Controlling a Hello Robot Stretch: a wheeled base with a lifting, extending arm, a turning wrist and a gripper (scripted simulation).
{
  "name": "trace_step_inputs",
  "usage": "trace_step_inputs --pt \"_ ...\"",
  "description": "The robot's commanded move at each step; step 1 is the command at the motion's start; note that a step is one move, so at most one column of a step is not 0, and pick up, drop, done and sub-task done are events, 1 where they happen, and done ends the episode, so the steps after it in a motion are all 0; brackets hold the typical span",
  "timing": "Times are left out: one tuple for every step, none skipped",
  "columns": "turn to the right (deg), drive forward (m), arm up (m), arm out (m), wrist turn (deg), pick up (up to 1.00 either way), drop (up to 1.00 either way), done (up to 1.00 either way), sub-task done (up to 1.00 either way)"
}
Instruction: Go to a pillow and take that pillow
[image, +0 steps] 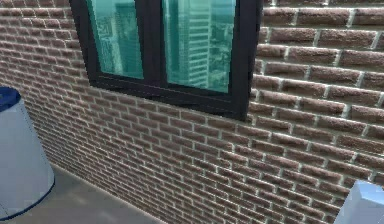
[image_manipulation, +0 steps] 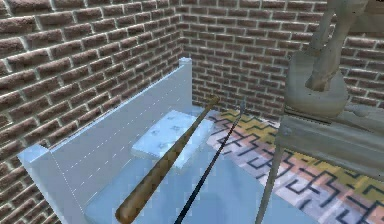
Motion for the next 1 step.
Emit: trace_step_inputs --pt "0.0 0.0 0.0 0.38 0.0 0.0 0.0 0.0 0.0"
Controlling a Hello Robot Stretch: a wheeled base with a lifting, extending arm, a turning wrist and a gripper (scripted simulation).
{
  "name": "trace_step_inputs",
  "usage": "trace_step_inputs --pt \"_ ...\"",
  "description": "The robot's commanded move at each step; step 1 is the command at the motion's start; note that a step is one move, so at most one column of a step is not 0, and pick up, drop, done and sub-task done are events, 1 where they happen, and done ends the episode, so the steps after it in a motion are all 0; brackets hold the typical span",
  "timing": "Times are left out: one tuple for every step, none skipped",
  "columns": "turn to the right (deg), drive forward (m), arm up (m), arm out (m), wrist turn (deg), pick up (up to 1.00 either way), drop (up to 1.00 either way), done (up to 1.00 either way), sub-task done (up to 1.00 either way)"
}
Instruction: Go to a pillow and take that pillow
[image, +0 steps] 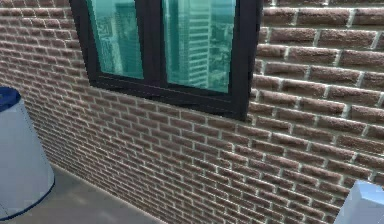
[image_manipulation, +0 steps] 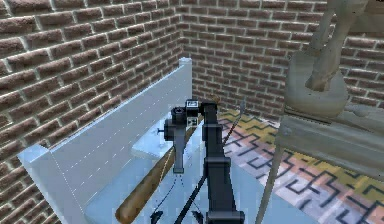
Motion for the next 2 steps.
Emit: trace_step_inputs --pt "0.0 0.0 0.0 0.0 45.0 0.0 0.0 0.0 0.0" --pt "0.0 0.0 0.0 0.0 45.0 0.0 0.0 0.0 0.0"
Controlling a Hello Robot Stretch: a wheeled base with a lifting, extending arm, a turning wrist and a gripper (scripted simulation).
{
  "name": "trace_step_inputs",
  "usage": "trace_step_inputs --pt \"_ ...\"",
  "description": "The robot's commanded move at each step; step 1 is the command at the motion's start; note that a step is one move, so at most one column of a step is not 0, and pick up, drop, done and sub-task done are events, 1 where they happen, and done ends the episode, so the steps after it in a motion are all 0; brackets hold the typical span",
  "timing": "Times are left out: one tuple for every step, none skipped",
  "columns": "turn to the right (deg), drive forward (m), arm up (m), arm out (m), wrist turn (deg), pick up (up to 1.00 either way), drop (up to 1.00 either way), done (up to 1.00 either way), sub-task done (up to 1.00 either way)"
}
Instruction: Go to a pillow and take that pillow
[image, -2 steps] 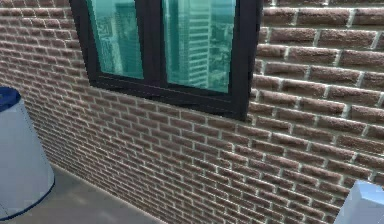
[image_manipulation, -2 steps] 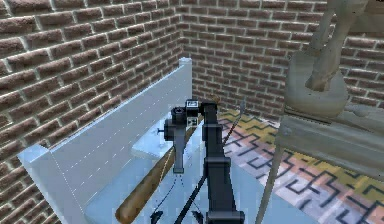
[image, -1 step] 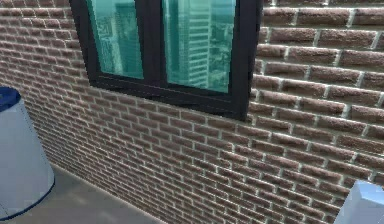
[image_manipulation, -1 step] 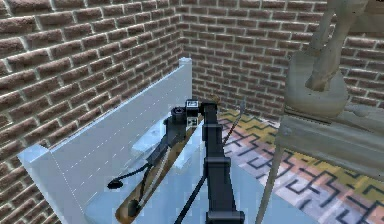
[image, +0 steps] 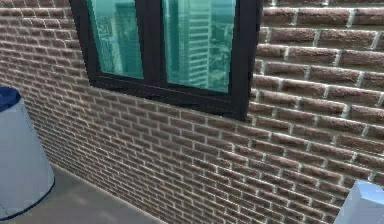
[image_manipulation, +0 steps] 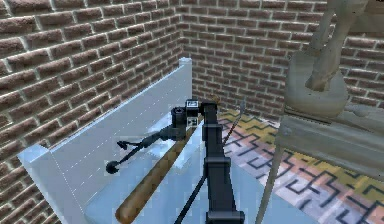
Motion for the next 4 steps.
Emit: trace_step_inputs --pt "0.0 0.0 0.0 0.0 45.0 0.0 0.0 0.0 0.0" --pt "0.0 0.0 0.0 0.0 42.0 0.0 0.0 0.0 0.0" --pt "0.0 0.0 -0.3 0.0 0.0 0.0 0.0 0.0 0.0" --pt "0.0 0.0 0.0 0.0 0.0 1.0 0.0 0.0 0.0"
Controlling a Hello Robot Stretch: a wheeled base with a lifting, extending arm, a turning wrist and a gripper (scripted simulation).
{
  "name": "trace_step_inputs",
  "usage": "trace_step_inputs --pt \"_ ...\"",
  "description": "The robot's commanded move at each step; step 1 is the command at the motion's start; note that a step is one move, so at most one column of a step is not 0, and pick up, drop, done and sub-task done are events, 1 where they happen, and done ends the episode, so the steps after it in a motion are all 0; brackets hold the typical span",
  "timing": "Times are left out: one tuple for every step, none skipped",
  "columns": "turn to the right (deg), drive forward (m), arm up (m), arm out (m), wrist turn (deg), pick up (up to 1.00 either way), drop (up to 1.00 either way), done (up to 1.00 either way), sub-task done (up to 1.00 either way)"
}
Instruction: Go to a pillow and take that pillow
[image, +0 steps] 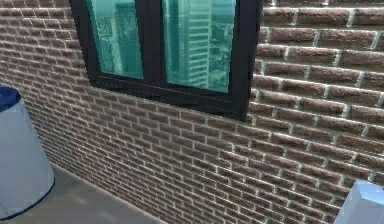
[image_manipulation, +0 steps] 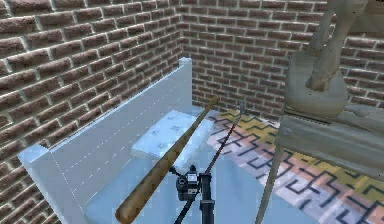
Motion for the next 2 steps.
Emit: trace_step_inputs --pt "0.0 0.0 0.1 0.0 0.0 0.0 0.0 0.0 0.0" --pt "0.0 0.0 0.0 0.0 0.0 0.0 0.0 1.0 0.0"
